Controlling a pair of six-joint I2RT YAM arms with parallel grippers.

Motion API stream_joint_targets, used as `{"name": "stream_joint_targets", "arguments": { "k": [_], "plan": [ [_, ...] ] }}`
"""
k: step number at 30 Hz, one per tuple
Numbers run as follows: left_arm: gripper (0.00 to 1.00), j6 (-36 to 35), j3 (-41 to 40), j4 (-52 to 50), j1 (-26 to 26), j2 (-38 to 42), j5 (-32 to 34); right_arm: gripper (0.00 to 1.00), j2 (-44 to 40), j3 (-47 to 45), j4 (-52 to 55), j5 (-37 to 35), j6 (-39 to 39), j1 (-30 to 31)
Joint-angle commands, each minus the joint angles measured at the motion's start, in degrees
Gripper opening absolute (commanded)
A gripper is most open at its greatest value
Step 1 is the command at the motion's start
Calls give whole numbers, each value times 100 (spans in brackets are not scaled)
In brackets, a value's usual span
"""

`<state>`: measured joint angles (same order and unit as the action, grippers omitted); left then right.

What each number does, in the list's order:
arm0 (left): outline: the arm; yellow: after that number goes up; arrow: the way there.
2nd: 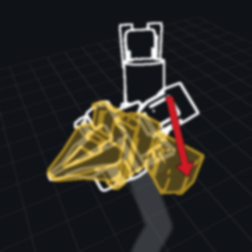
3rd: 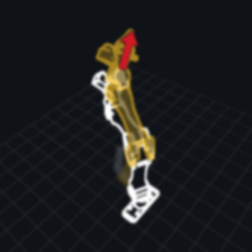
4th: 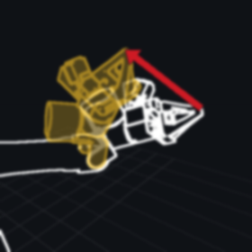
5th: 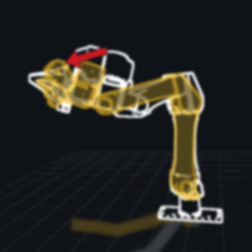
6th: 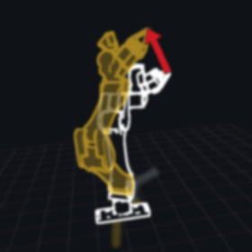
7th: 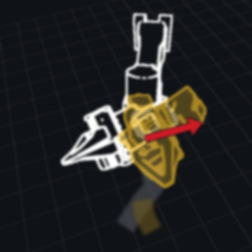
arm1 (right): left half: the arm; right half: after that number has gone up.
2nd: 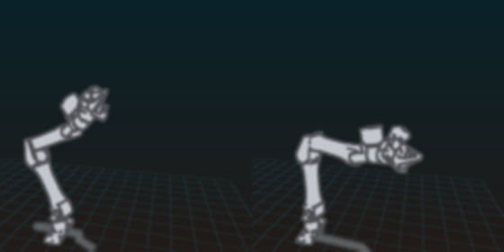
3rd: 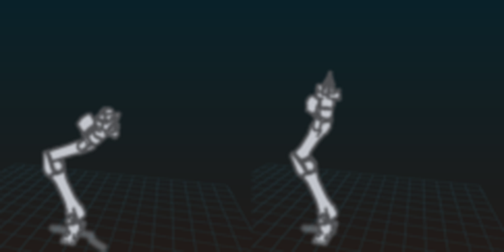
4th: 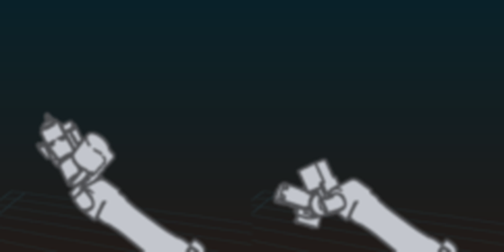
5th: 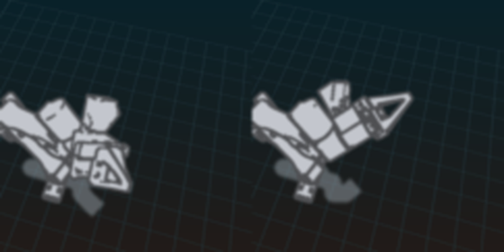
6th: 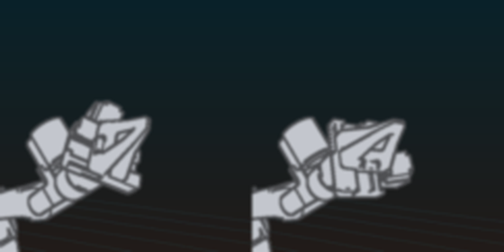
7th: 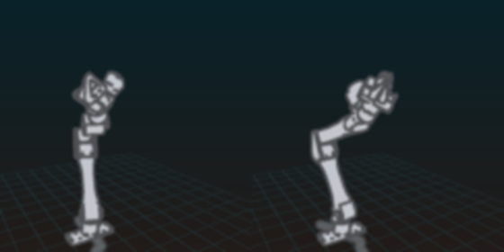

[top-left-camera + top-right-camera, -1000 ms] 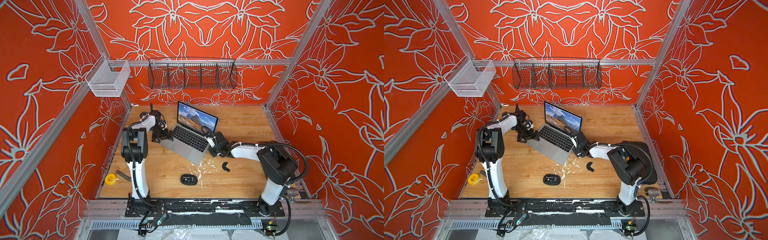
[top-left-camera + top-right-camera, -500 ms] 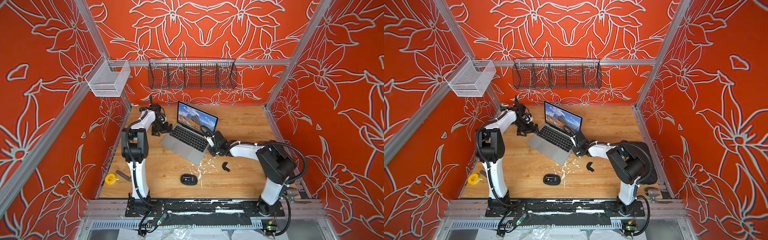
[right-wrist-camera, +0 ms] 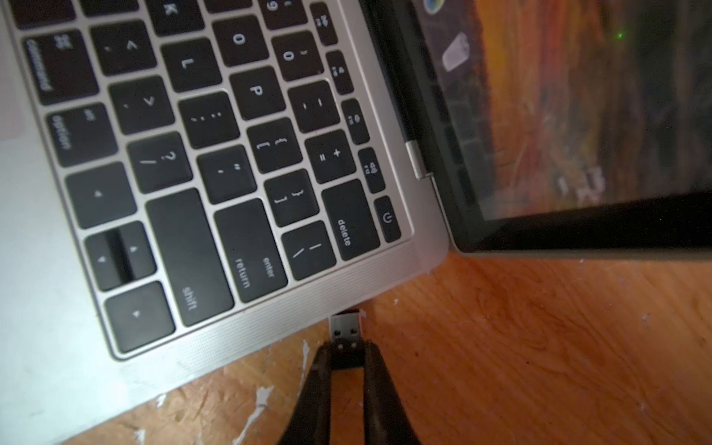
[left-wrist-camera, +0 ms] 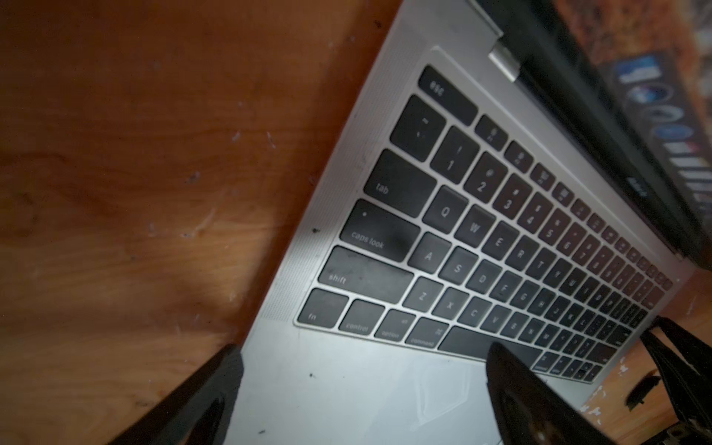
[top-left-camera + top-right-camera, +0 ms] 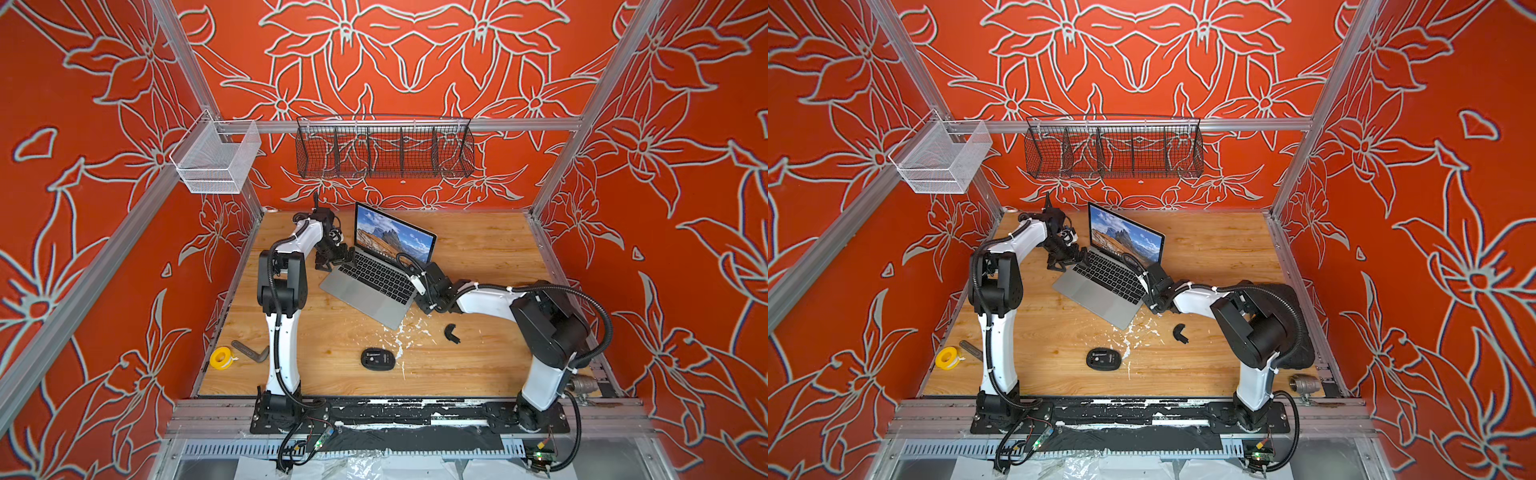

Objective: Insert the wireless mouse receiver into the laptop
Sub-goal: Insert the USB plug into the USB port.

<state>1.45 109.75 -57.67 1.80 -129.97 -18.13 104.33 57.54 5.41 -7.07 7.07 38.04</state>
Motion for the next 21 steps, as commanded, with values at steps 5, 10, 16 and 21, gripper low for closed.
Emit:
{"name": "stream_joint_targets", "arguments": {
  "k": [5, 10, 16, 21],
  "plan": [
    [98, -213, 280, -311, -5, -342, -110, 0, 310, 215, 525, 837, 440, 248],
    [98, -324, 371, -412, -13, -410, -79, 0, 321, 188, 344, 877, 296, 248],
    [98, -383, 285, -383, -90, -397, -68, 0, 359, 91, 124, 121, -31, 177],
    [98, -391, 266, -368, -163, -380, -112, 0, 435, 80, 76, 46, -211, 73]
  ]
}}
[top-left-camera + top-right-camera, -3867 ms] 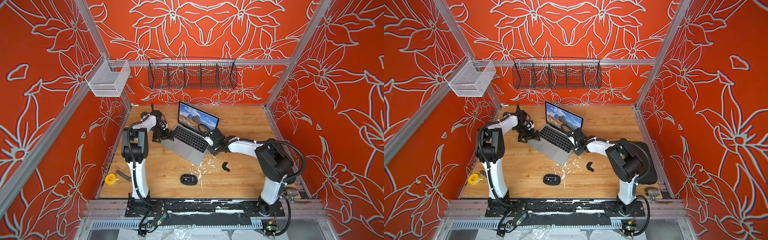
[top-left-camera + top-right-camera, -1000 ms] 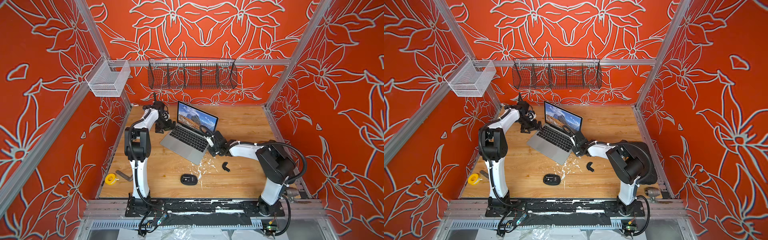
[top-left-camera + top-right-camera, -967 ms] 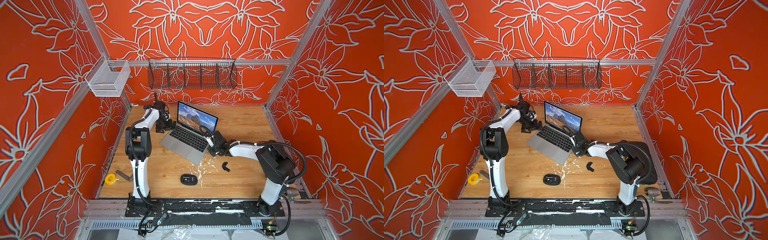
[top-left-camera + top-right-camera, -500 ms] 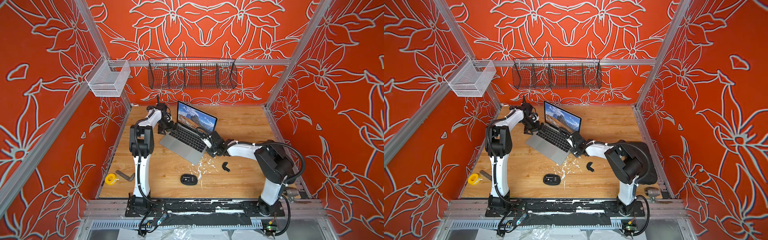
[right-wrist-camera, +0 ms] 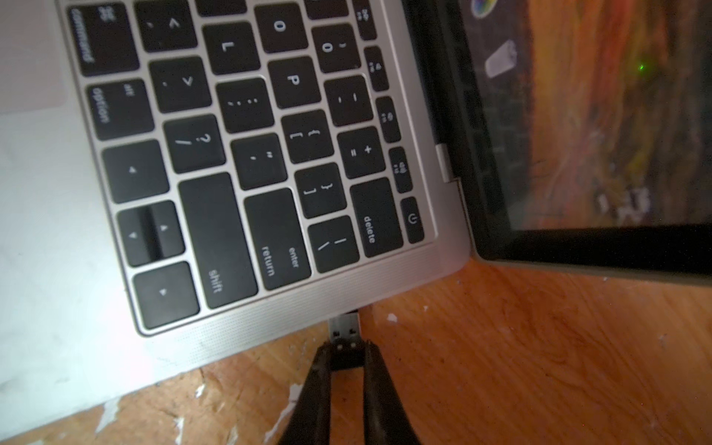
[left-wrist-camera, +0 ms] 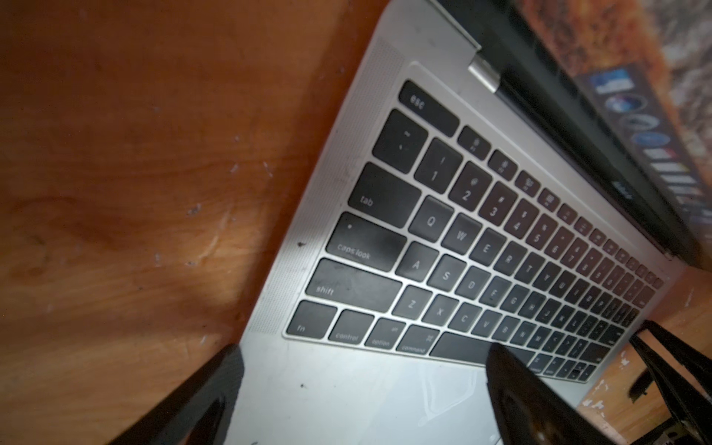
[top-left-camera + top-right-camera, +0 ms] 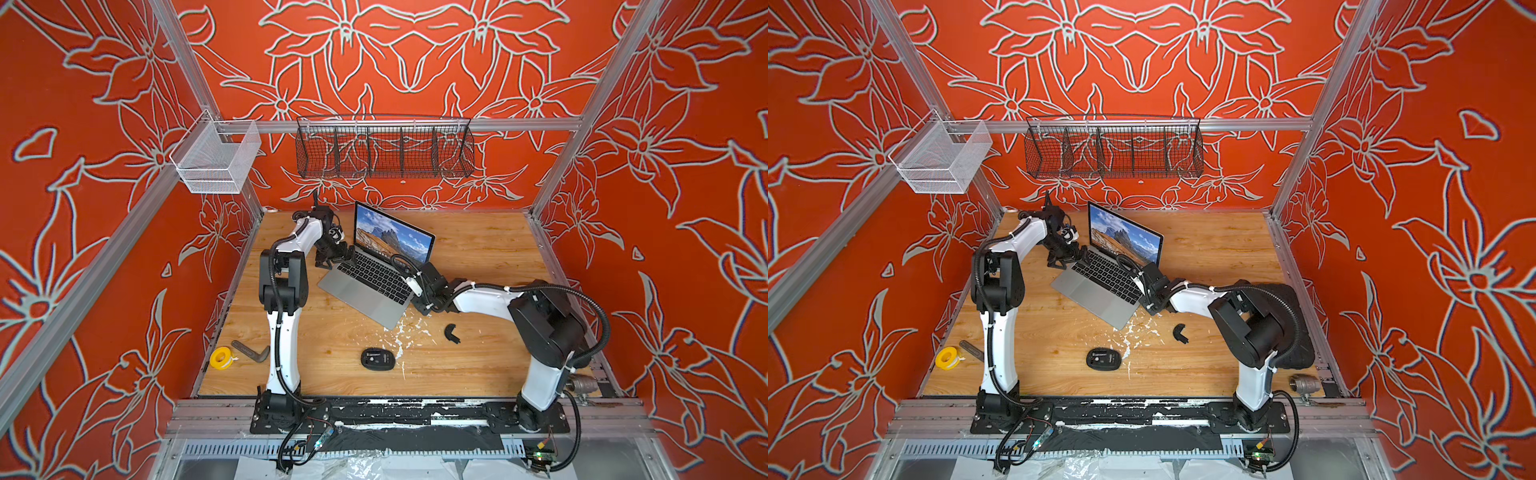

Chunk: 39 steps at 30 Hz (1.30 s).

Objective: Insert the wireless mouse receiver into the laptop
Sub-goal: Insert the USB plug into the USB port.

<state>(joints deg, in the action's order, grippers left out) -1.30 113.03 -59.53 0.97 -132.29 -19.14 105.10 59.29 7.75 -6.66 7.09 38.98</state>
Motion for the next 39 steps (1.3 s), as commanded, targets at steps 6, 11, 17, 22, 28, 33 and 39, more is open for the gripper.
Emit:
{"name": "stream_joint_targets", "arguments": {
  "k": [6, 11, 17, 22, 28, 33, 39],
  "plan": [
    [98, -125, -82, -173, -97, -115, -7, 0, 376, -73, -186, -140, -316, -48],
    [98, -134, -141, -125, -126, -95, -10, 0, 248, -209, -271, -187, -458, -101],
    [98, -125, -99, -113, -183, -100, -23, 0, 172, -344, -287, -131, -553, -116],
    [98, -116, -80, -103, -197, -61, -45, 0, 213, -378, -325, -119, -516, -117],
    [98, -125, -114, -94, -196, -43, -52, 0, 244, -362, -434, 260, -706, -189],
    [98, -125, -139, -77, -195, -34, -48, 0, 255, -365, -467, 475, -910, -297],
    [98, -138, -170, -50, -195, -27, -64, 0, 260, -441, -751, 744, -693, -309]
  ]
}}
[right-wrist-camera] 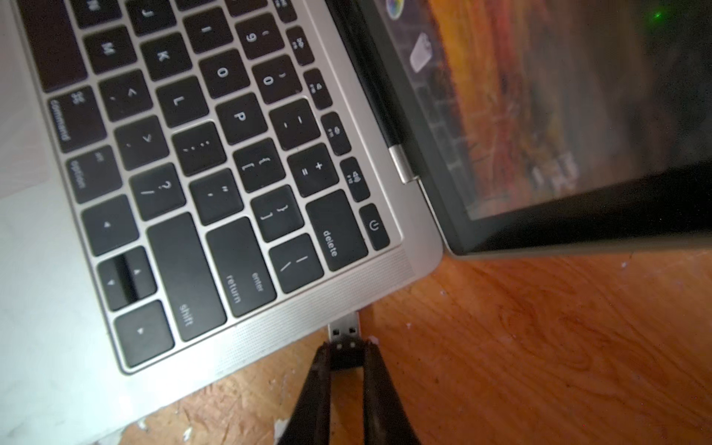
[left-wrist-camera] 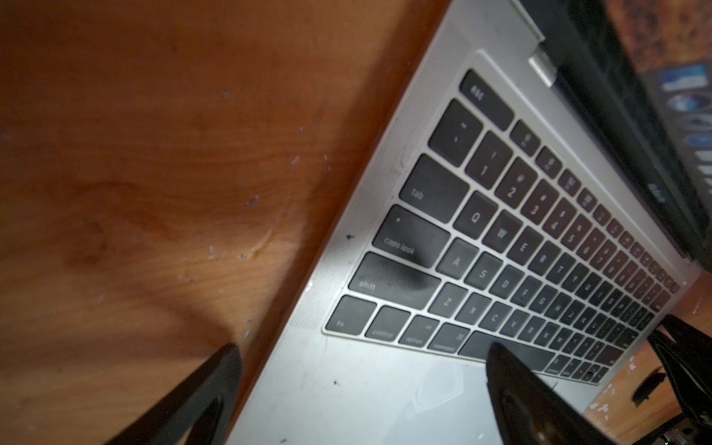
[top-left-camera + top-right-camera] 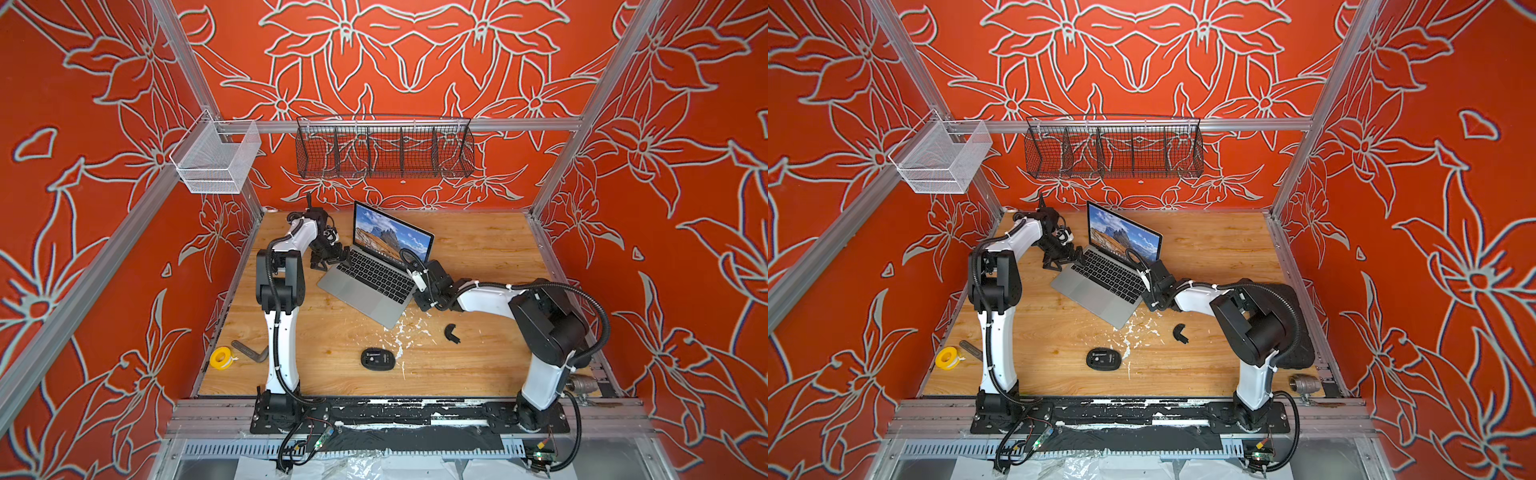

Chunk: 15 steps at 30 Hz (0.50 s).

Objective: Insert the wireless mouse receiver into the laptop
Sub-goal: Insert the USB plug into the USB port.

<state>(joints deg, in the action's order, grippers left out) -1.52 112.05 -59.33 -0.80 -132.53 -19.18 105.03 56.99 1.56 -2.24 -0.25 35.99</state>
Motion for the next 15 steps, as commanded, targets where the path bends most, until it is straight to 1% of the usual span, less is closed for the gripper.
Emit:
{"name": "stream_joint_targets", "arguments": {
  "k": [1, 5, 15],
  "plan": [
    [98, -112, -83, -77, -20, -3, -59, 0, 248, -288, -285, 381, 95, -12],
    [98, -121, -126, -53, -22, 8, -53, 0, 201, -431, -596, 542, 320, -13],
    [98, -136, -131, -43, -43, 8, -69, 0, 228, -776, -1281, 802, 391, -8]
  ]
}}
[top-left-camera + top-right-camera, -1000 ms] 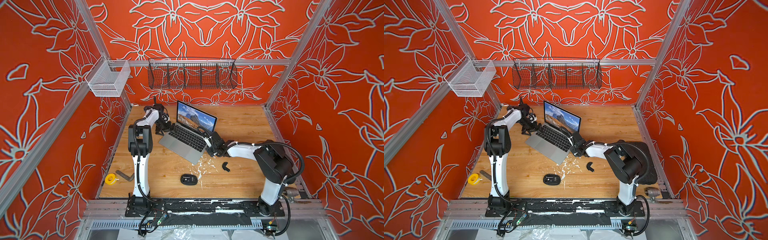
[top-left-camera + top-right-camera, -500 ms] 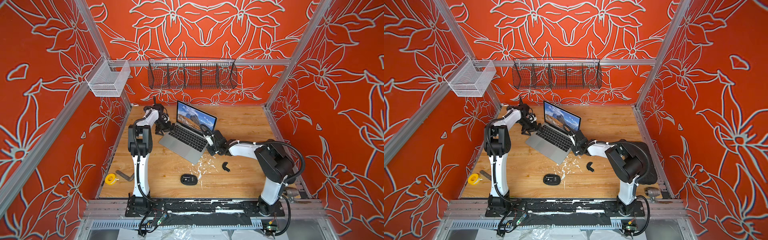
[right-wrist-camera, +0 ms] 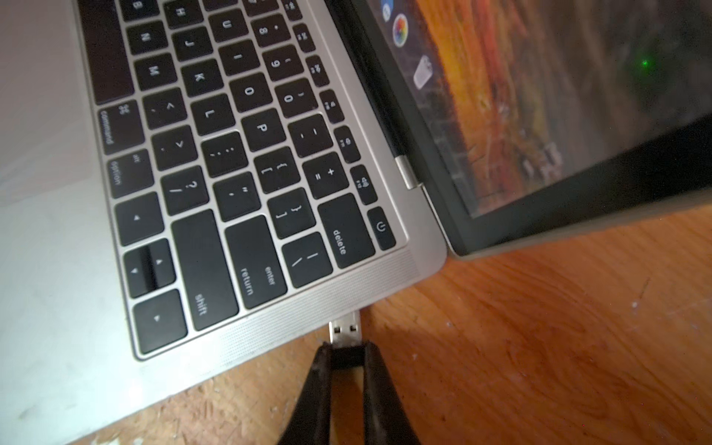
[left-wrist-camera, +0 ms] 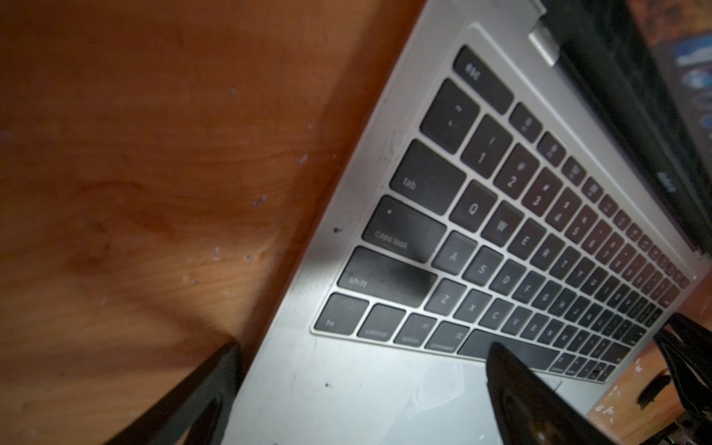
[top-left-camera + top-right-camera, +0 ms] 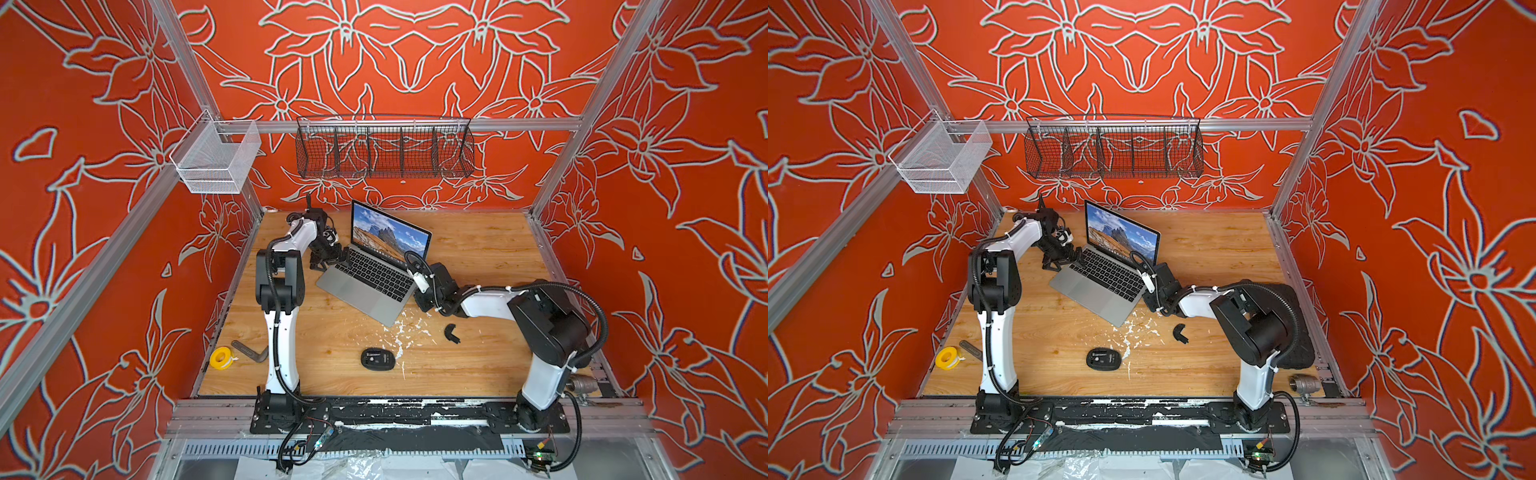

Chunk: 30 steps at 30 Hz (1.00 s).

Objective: Insert the wireless mouse receiver into the laptop
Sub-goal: Insert the USB plug into the USB port.

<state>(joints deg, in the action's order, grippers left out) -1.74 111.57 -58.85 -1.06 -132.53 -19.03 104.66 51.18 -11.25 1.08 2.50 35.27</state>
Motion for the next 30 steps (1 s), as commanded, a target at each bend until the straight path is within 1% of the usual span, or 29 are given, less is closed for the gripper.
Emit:
{"name": "stream_joint_targets", "arguments": {
  "k": [1, 8, 12, 19, 23, 28, 30],
  "plan": [
    [98, -116, -86, -103, -18, -1, -94, 0, 289, -210, -68, 537, 153, 64],
    [98, -147, -102, -103, -48, -16, -126, 0, 402, -206, -169, 942, 340, 59],
    [98, -173, -129, -100, -55, -29, -186, 0, 534, -137, -149, 904, 369, 64],
    [99, -361, -94, -273, -63, -153, -394, 0, 771, 300, 342, 896, 571, 33],
    [100, -466, -65, -329, -62, -207, -594, 0, 815, 507, 701, 1211, 672, -86],
    [100, -623, 94, -453, -72, -312, -736, 0, 844, 653, 970, 1689, 1207, -130],
    [100, -677, 169, -504, -73, -363, -811, 0, 884, 758, 1080, 1615, 1183, -133]
  ]
}}
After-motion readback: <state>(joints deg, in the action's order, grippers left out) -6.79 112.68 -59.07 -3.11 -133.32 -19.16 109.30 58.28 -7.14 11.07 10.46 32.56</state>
